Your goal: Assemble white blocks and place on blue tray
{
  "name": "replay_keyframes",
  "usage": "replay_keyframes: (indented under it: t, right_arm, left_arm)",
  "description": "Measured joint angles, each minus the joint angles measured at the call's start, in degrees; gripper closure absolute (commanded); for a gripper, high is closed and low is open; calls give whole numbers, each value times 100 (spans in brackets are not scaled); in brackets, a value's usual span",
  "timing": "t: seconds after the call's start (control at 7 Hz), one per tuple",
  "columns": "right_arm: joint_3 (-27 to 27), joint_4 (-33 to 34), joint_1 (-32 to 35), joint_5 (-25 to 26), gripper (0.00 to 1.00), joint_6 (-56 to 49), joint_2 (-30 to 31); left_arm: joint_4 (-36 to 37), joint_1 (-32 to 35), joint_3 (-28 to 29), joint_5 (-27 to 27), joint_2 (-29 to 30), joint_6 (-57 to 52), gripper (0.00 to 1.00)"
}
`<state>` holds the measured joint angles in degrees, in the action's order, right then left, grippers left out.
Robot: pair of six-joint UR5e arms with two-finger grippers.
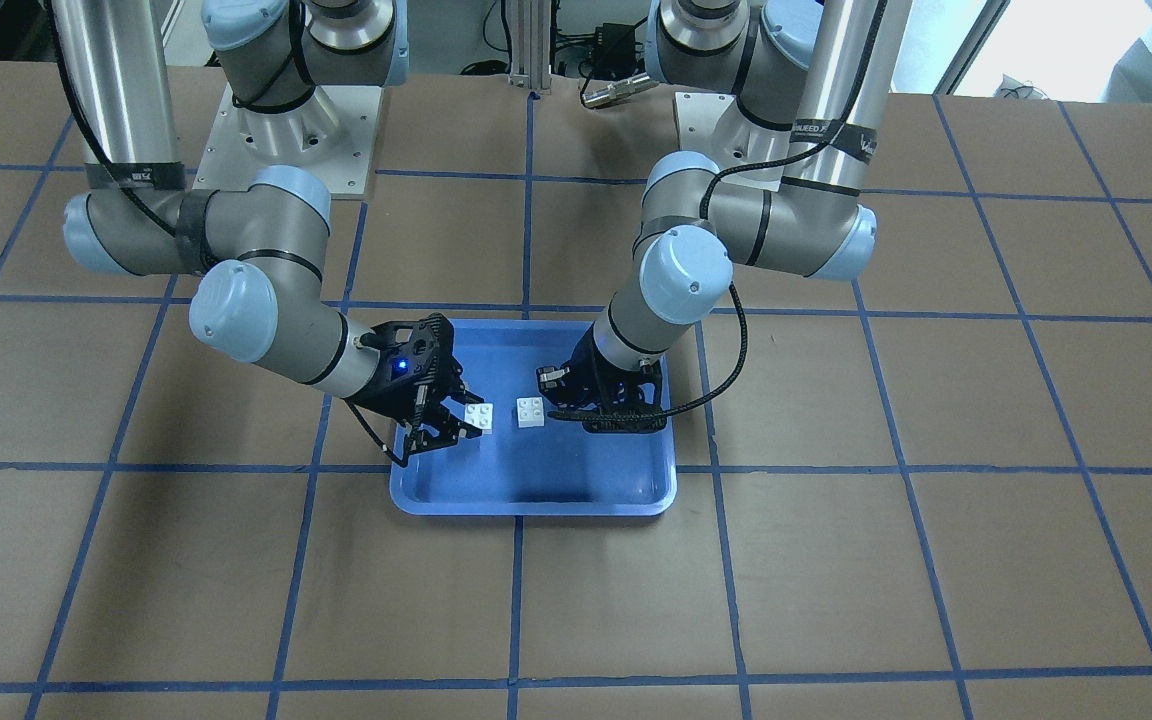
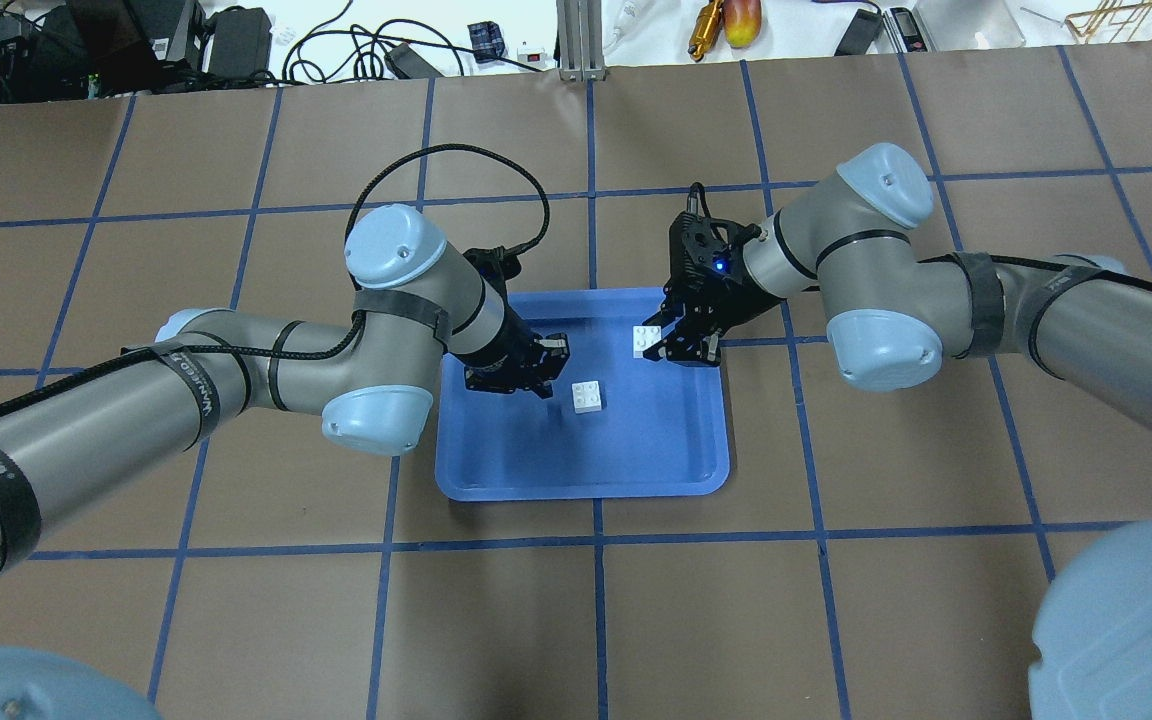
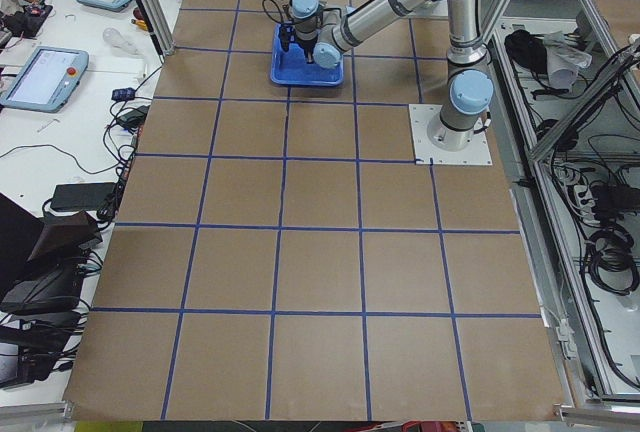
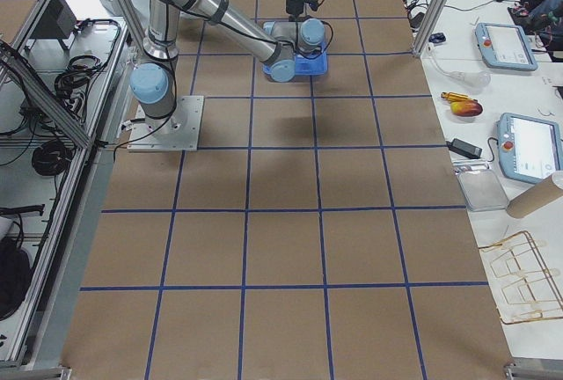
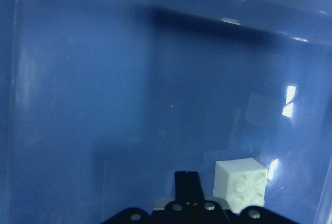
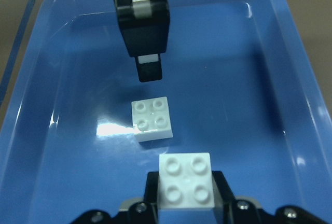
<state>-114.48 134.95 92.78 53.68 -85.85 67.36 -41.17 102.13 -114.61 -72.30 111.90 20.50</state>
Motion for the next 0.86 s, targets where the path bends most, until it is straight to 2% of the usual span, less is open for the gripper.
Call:
replay_keyframes:
  t: [0.86]
  right_arm:
    - [-237, 447, 135, 25, 100, 75, -264]
  left_arm:
    - [2, 39, -11, -1, 15, 52, 100]
